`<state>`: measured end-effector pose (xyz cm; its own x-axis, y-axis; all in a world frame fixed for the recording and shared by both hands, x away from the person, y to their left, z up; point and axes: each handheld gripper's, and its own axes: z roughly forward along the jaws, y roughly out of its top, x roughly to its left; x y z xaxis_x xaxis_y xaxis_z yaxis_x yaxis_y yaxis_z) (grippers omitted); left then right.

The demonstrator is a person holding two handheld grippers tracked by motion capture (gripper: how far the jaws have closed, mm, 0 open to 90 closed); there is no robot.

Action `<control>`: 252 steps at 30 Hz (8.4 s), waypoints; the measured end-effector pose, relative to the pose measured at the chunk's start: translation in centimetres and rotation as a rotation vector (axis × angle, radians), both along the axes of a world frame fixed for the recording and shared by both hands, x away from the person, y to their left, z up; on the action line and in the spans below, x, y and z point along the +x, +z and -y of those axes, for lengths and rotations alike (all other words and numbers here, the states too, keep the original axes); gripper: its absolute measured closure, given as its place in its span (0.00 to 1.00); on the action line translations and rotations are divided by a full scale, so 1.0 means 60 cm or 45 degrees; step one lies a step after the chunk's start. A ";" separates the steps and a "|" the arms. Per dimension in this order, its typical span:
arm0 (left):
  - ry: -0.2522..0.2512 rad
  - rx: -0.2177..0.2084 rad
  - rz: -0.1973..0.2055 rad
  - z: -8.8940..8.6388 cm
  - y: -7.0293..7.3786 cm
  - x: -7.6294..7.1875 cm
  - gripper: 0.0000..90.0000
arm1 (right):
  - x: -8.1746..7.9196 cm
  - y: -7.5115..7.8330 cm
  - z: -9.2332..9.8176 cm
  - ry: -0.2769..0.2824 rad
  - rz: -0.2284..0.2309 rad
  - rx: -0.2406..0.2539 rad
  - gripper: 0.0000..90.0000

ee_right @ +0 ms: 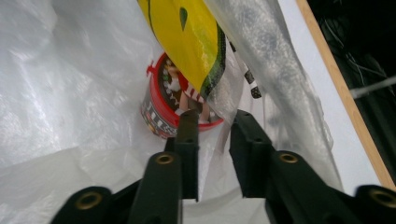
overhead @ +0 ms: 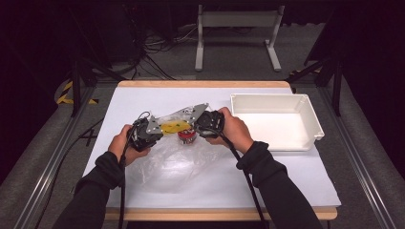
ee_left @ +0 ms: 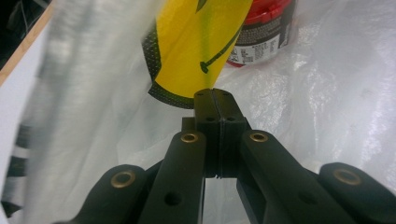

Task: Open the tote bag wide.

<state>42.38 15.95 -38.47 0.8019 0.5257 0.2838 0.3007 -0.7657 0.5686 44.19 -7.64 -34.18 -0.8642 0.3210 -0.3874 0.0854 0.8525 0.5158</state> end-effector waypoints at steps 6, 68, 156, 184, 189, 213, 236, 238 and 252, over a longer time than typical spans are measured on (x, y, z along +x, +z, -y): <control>0.007 0.004 0.004 0.000 -0.001 0.004 1.00 | -0.014 0.016 0.008 0.016 0.012 0.064 0.79; 0.383 0.260 -0.032 -0.100 -0.054 0.059 0.64 | 0.085 -0.093 0.001 -0.324 -0.044 -0.510 0.53; -0.012 -0.524 0.171 -0.112 -0.118 -0.161 0.21 | 0.097 -0.046 -0.072 -0.228 -0.552 0.023 0.27; 0.142 -0.605 0.157 -0.143 -0.118 -0.191 0.13 | 0.093 -0.050 -0.092 -0.226 -0.503 -0.099 0.27; 0.173 -0.602 0.164 -0.145 -0.119 -0.186 0.12 | 0.087 -0.041 -0.085 -0.226 -0.485 -0.069 0.27; 0.152 -0.597 0.142 -0.144 -0.119 -0.184 0.12 | 0.051 0.025 -0.073 -0.122 -0.410 -0.138 0.27; 0.153 -0.609 0.140 -0.145 -0.120 -0.184 0.12 | 0.037 0.081 -0.033 -0.155 -0.396 -0.115 0.27; 0.153 -0.607 0.138 -0.145 -0.120 -0.184 0.12 | 0.035 0.086 -0.025 -0.155 -0.386 -0.119 0.27; 0.133 -0.621 0.108 -0.148 -0.120 -0.181 0.12 | 0.020 0.115 0.021 -0.192 -0.353 -0.119 0.27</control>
<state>31.53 24.82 -45.65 0.7225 0.6898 0.0470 0.2986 -0.3727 0.8786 45.41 -8.90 -27.27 -0.8864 0.4275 -0.1774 0.3405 0.8620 0.3756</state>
